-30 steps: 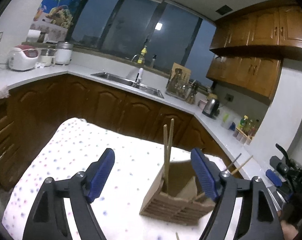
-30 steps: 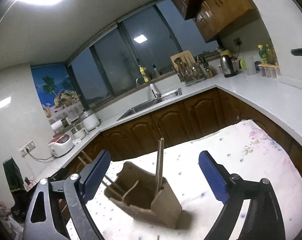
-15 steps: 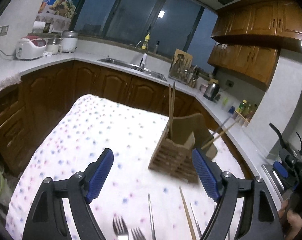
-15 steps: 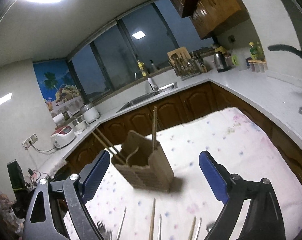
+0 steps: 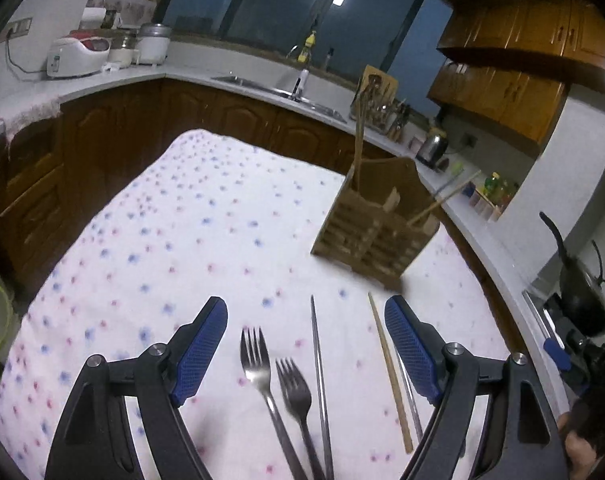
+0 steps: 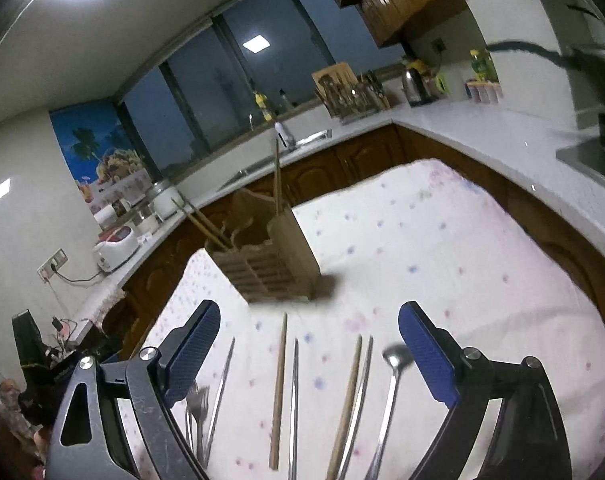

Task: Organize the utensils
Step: 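Withdraw both open tools back above the remaining utensils, then lower both open tools onto the metal chopsticks lying on the cloth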

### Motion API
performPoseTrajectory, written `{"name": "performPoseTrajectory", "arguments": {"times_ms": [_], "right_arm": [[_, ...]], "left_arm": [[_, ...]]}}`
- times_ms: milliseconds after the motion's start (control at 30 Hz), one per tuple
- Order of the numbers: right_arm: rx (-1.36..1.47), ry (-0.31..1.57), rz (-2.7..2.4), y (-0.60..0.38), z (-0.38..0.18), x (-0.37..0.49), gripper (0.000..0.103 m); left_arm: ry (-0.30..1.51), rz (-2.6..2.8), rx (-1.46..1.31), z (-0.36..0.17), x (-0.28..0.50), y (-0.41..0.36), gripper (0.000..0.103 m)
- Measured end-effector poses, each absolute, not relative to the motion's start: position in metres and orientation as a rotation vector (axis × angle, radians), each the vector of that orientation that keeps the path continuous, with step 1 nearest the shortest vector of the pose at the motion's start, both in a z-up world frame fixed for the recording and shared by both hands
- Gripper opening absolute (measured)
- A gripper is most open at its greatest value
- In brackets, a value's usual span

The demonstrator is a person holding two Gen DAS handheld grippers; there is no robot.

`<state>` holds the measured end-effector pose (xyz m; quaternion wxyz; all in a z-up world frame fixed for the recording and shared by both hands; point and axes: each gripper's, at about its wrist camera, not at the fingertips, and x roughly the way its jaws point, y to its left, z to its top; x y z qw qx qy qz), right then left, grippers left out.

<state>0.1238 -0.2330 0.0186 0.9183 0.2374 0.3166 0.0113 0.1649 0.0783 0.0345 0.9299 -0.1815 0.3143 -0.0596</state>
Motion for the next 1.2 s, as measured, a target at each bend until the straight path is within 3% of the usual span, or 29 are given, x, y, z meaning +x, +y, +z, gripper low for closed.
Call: {"name": "performPoseTrajectory", "arguments": {"times_ms": [633,833,967,1067,1200], "right_arm": [[0.457,0.733,0.004,-0.225,-0.008,0.115,0.09],[0.421,0.799,0.041,-0.211,-0.02,0.131,0.067],[0.404,0.851,0.074,-0.201,-0.031,0.146,0.057],[0.394,0.892,0.1,-0.194,-0.04,0.159,0.048],[0.37,0.938,0.129,-0.187,-0.049,0.176,0.045]], "left_arm": [[0.717,-0.109,-0.337,0.029,0.163,0.067,0.081],[0.746,-0.11,-0.326,0.022,0.179,0.059,0.08],[0.77,-0.116,-0.305,0.018,0.191,0.052,0.078],[0.796,-0.124,-0.287,0.014,0.203,0.047,0.072],[0.834,-0.15,-0.256,0.009,0.223,0.04,0.058]]}}
